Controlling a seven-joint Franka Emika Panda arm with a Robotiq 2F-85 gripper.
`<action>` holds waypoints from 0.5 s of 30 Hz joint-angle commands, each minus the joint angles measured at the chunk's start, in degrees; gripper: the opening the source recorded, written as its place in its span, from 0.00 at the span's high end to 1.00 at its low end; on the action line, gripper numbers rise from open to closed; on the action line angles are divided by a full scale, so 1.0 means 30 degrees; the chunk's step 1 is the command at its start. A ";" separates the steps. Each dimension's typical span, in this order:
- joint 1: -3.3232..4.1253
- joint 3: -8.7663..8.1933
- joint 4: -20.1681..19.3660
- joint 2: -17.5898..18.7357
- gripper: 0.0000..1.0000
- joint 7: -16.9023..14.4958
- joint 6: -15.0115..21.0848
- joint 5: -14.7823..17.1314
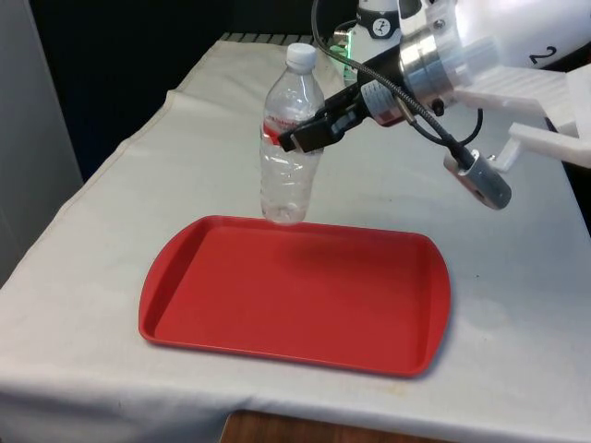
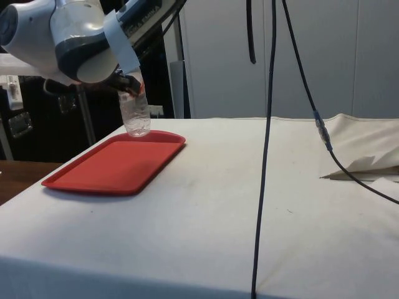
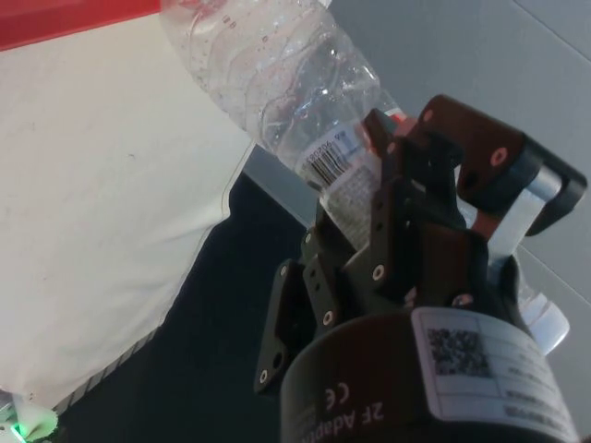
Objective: Place the bottle upright on the tray.
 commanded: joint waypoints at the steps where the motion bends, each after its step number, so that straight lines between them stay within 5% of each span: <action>1: 0.0000 0.0000 0.0019 0.0000 0.66 0.0000 0.0038 0.0057; 3: -0.0172 0.0153 0.0019 -0.0057 0.66 0.0038 0.0382 0.0363; 15: -0.0191 0.0095 0.0019 -0.0038 0.66 0.0038 0.0611 0.0936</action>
